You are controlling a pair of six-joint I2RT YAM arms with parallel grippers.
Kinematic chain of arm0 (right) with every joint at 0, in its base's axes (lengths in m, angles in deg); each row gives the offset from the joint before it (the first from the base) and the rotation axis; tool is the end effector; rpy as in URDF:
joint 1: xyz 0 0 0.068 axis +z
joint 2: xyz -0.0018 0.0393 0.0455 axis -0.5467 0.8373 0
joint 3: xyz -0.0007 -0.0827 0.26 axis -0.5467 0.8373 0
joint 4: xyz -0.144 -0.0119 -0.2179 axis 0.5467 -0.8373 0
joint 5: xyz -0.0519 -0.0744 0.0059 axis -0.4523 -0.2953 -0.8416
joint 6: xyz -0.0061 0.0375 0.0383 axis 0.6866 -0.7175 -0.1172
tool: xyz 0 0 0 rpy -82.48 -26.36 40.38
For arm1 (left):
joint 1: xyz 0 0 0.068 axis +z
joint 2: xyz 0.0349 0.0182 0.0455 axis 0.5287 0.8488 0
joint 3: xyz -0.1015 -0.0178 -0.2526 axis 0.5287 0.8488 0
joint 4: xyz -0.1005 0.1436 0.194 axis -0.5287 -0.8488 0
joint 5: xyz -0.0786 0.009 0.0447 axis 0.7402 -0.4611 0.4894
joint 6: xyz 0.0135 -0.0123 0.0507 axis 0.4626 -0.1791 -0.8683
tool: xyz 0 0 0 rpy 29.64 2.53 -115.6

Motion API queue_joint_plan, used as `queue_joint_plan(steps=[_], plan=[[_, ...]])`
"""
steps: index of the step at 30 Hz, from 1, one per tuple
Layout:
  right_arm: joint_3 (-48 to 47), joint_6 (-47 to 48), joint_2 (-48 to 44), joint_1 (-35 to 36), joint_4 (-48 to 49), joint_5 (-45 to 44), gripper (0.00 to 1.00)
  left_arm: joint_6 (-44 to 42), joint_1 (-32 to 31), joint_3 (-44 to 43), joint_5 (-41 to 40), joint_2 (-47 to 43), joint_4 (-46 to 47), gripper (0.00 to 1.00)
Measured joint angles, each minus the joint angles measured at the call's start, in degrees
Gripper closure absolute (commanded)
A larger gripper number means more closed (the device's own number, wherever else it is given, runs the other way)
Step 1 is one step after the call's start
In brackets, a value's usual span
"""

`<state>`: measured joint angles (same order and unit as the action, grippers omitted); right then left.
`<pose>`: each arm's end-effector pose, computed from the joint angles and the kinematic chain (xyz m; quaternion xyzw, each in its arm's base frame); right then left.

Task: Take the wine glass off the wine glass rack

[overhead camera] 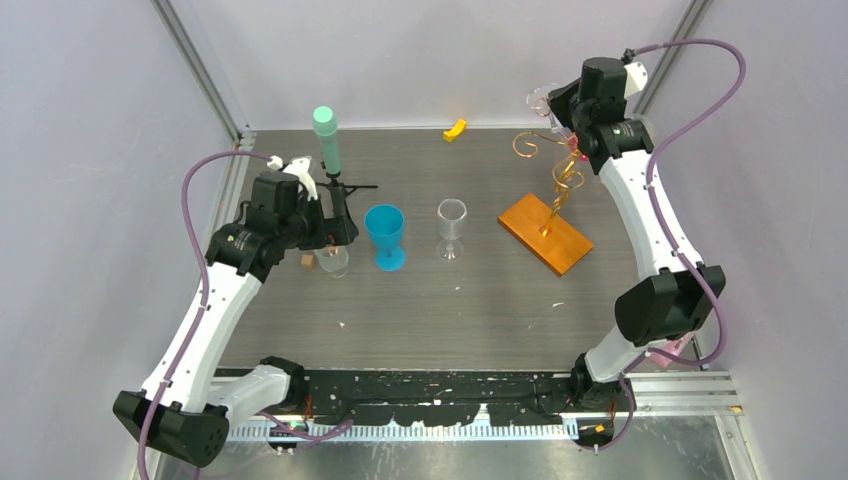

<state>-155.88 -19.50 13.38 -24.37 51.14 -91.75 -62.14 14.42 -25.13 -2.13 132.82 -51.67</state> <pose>0.3686 0.0478 0.4371 0.3576 0.7282 0.1985 0.5499 0.1944 -0.0634 0.3657 -0.0365 0.9055 -0.1717 0.3863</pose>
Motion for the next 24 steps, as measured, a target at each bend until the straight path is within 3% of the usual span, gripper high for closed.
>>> queue_joint_plan(steps=[24], plan=[[14.2,-6.0,-9.2,-0.2,12.9,1.3,1.00,0.2,0.0,0.0,0.6,-0.9,-0.2,0.01]])
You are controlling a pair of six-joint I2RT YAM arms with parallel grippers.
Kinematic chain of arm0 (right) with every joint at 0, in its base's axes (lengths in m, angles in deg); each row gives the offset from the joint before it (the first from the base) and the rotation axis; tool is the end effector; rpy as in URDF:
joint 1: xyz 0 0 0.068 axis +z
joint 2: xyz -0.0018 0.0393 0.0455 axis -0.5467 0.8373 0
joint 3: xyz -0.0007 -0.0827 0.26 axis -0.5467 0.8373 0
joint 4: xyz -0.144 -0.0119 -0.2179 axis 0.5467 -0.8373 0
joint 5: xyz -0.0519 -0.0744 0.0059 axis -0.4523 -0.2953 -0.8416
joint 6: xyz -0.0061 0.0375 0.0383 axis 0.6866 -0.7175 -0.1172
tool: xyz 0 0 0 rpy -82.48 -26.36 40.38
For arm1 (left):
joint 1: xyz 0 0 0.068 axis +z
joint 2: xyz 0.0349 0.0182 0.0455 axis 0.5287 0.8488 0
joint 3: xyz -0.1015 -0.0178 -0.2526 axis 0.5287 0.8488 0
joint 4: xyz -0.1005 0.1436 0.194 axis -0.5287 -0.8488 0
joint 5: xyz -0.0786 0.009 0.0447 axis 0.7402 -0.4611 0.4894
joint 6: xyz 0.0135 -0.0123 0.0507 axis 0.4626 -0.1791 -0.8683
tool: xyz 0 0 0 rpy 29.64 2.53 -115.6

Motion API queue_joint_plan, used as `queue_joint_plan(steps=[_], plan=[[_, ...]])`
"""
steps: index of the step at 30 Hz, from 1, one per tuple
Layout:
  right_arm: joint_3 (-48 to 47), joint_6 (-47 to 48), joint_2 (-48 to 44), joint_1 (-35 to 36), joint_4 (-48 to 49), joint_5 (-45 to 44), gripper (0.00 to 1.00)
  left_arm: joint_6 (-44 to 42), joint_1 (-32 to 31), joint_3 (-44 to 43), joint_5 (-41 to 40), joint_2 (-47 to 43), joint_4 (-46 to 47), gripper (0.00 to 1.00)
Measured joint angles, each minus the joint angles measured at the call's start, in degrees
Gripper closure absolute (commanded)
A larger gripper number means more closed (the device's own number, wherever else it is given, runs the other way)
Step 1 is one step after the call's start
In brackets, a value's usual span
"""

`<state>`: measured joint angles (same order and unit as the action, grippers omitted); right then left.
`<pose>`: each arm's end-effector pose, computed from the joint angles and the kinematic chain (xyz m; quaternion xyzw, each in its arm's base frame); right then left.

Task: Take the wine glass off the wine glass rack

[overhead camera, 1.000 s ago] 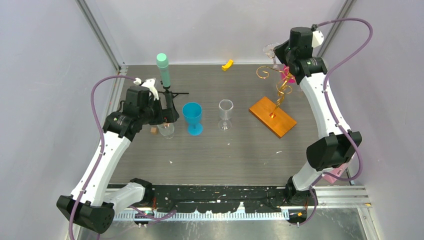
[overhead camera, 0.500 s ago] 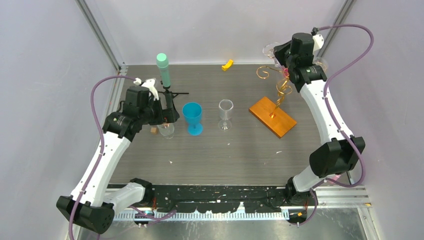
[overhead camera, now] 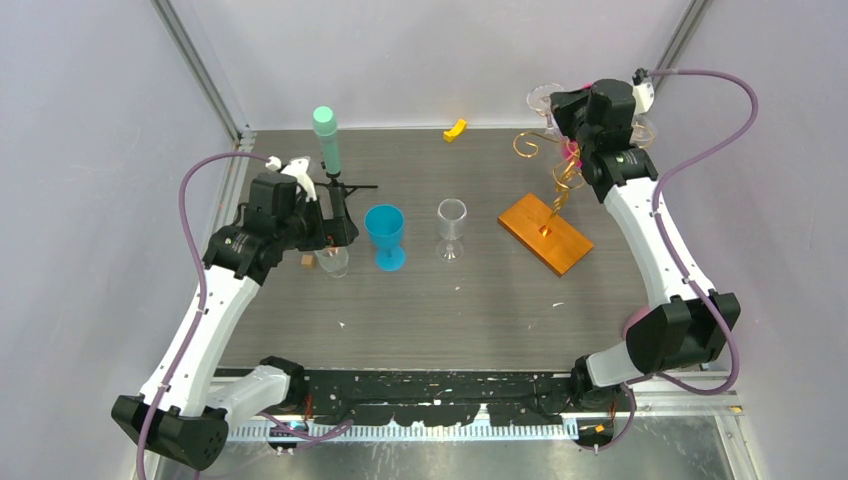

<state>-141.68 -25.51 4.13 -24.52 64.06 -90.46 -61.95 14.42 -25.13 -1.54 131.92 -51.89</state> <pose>0.3379 0.0430 0.4302 0.3792 0.6707 0.2682 0.5783 0.1902 -0.0625 0.3682 -0.0356 0.9029 -0.1785 0.3894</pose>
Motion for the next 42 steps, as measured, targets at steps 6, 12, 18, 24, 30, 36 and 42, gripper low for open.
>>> queue_joint_plan(steps=[6,12,18,24,30,36,42], plan=[[3.1,-3.1,-1.8,-0.1,2.0,-0.9,1.00,0.0,0.0,0.0,0.0,0.0,0.0,0.01],[4.9,-5.3,-2.2,-0.1,3.7,-2.7,1.00,0.0,0.0,0.0,0.3,0.0,0.0,0.01],[5.0,-6.3,-2.2,-0.2,4.0,-3.6,1.00,0.0,0.0,0.0,0.4,0.0,0.0,0.01],[4.9,-7.6,-1.4,-0.6,4.4,-3.7,1.00,0.0,0.0,0.0,0.4,0.0,0.0,0.01],[4.9,-9.1,-0.2,-0.6,4.4,-3.1,1.00,0.0,0.0,0.0,0.4,0.0,0.0,0.01],[4.9,-9.5,0.0,-0.8,4.9,-3.2,1.00,0.0,0.0,0.0,0.4,0.0,0.0,0.01],[4.9,-9.5,0.0,-0.9,5.2,-4.7,1.00,0.0,0.0,0.0,0.4,0.0,0.0,0.01]])
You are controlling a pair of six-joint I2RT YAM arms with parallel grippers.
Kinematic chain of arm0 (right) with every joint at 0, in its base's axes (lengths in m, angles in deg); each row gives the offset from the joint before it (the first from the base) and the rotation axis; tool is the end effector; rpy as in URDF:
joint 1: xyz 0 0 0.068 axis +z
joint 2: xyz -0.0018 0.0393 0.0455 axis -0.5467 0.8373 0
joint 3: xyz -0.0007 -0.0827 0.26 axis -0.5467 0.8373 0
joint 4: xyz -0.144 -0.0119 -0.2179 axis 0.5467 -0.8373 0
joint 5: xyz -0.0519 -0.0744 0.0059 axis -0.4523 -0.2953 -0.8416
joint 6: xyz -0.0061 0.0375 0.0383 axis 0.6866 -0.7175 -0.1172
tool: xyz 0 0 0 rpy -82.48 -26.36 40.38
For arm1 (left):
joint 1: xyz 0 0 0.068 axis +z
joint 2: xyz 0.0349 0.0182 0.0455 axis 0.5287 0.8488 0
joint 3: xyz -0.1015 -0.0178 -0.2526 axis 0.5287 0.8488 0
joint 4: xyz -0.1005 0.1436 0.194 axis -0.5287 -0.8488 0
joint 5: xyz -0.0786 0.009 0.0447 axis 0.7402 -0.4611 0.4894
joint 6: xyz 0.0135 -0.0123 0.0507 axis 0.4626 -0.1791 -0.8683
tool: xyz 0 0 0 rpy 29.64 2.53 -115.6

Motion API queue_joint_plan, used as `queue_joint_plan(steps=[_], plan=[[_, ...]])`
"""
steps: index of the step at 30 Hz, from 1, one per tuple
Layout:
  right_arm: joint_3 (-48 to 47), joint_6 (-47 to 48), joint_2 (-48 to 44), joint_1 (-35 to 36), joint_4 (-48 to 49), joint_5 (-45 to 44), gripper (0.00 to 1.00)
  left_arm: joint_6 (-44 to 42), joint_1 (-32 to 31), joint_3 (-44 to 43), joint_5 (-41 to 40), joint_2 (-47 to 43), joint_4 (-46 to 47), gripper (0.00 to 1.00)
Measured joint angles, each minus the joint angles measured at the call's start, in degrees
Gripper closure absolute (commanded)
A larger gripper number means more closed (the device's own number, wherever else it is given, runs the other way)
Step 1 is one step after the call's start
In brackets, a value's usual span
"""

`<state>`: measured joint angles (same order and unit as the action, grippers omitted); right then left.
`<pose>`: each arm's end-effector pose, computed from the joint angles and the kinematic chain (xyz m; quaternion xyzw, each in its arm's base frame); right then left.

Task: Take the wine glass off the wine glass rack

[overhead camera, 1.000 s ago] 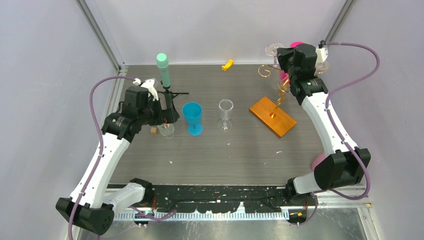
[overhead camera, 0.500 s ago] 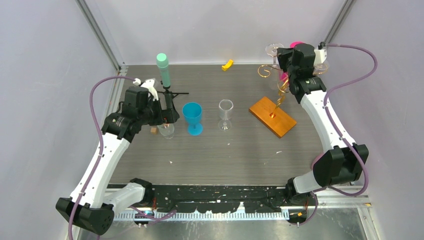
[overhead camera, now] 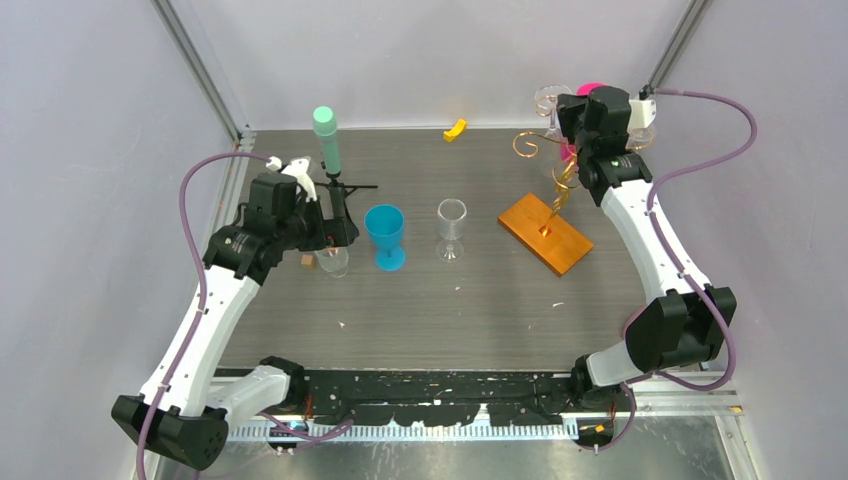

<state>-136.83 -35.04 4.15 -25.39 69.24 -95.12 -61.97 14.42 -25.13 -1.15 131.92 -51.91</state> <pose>0.3438 0.0358 0.4102 0.4582 0.6158 0.2856 0.5739 0.1901 -0.0627 0.3682 -0.0339 0.9030 -0.1812 0.3881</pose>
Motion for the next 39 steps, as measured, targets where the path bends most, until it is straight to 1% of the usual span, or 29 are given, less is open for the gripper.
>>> queue_joint_plan(steps=[7,15,19,28,39], plan=[[1.9,-2.0,-1.5,0.0,0.7,-2.1,1.00,0.0,0.0,0.0,0.0,0.0,-0.1,0.01],[5.4,-4.0,-7.2,0.0,0.4,-0.2,1.00,0.0,0.0,0.0,0.0,0.0,-0.1,0.01],[5.7,-4.9,-8.7,0.0,0.4,2.9,1.00,0.0,0.0,0.0,0.0,0.0,-0.1,0.01],[6.3,-7.6,-8.5,0.0,1.1,12.4,1.00,0.0,0.0,0.0,0.0,0.0,-0.1,0.01],[8.2,-11.4,-4.9,0.0,13.5,25.8,1.00,0.6,0.0,0.0,0.6,0.0,-0.1,0.00]])
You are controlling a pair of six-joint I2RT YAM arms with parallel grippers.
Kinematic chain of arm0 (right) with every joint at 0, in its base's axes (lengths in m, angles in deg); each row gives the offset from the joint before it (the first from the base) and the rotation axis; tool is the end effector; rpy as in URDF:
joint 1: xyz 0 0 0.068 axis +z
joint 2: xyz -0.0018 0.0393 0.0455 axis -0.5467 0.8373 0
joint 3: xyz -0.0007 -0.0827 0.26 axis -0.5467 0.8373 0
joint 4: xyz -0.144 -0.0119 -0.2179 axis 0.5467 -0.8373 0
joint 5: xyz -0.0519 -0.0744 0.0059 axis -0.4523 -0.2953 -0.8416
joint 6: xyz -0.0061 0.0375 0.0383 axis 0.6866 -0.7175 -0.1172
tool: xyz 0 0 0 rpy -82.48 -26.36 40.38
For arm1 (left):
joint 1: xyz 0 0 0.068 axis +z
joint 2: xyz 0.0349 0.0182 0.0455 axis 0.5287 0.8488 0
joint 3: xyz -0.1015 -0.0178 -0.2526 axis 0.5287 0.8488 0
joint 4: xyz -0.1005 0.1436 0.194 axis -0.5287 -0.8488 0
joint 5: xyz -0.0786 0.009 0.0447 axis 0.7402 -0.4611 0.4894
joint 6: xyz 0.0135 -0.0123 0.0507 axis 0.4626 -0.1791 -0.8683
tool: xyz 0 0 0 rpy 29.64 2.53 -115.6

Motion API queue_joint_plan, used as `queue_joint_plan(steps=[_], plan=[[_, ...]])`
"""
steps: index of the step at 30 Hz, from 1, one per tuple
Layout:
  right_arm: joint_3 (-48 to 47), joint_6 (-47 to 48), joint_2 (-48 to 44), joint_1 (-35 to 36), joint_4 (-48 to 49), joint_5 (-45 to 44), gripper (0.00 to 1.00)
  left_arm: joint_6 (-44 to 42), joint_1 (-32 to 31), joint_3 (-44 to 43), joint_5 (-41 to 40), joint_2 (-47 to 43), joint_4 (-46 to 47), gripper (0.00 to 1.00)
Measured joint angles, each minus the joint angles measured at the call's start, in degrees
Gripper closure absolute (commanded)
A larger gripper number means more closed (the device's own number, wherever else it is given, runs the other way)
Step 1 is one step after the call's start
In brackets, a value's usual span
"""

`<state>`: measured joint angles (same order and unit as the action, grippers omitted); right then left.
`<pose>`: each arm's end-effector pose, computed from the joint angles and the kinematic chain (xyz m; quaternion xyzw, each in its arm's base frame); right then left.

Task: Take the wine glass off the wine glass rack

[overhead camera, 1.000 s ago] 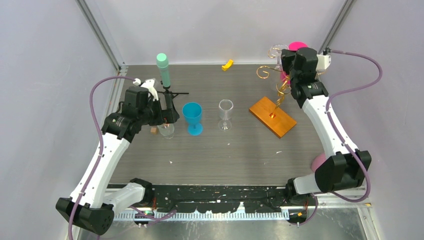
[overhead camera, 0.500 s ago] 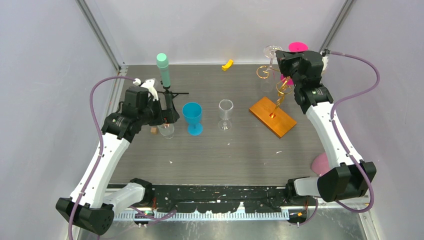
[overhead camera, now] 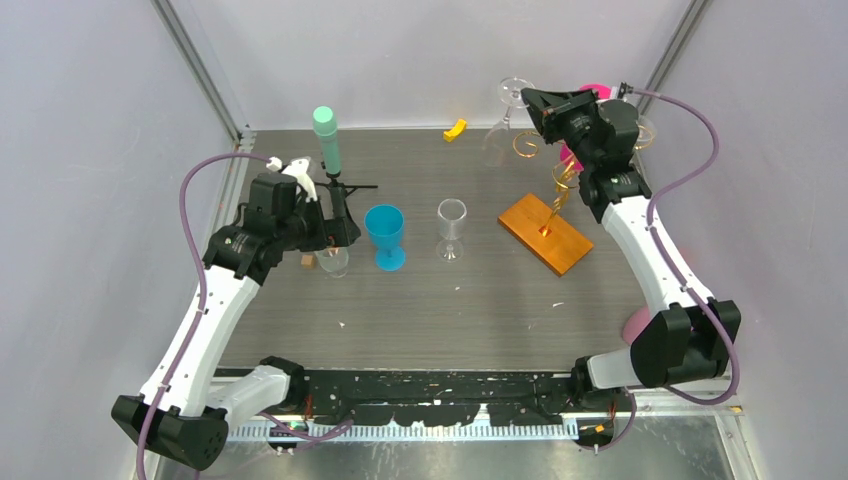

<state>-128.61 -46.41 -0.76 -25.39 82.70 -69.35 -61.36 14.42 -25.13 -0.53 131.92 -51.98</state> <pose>0.3253 0.0492 0.4116 0.3661 0.6094 0.5133 0.4808 0.1899 -0.0630 0.3681 -0.0365 0.9030 -0.1876 0.3848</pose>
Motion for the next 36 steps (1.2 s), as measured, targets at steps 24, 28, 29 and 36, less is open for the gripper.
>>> queue_joint_plan(steps=[24,28,29,36], plan=[[3.5,-9.9,-0.9,17.6,10.0,18.5,1.00,-3.5,0.0,0.4,17.8,-1.0,19.6,0.04],[5.2,-11.2,-2.2,22.2,9.5,19.3,1.00,-6.5,0.0,3.2,23.8,-2.2,28.2,0.09],[5.5,-11.4,-2.4,22.9,9.4,19.5,1.00,-7.0,0.0,3.6,25.3,-2.2,29.8,0.10],[6.2,-12.5,-2.8,27.7,7.9,20.3,1.00,-8.0,0.0,5.4,36.2,-2.2,40.3,0.32]])
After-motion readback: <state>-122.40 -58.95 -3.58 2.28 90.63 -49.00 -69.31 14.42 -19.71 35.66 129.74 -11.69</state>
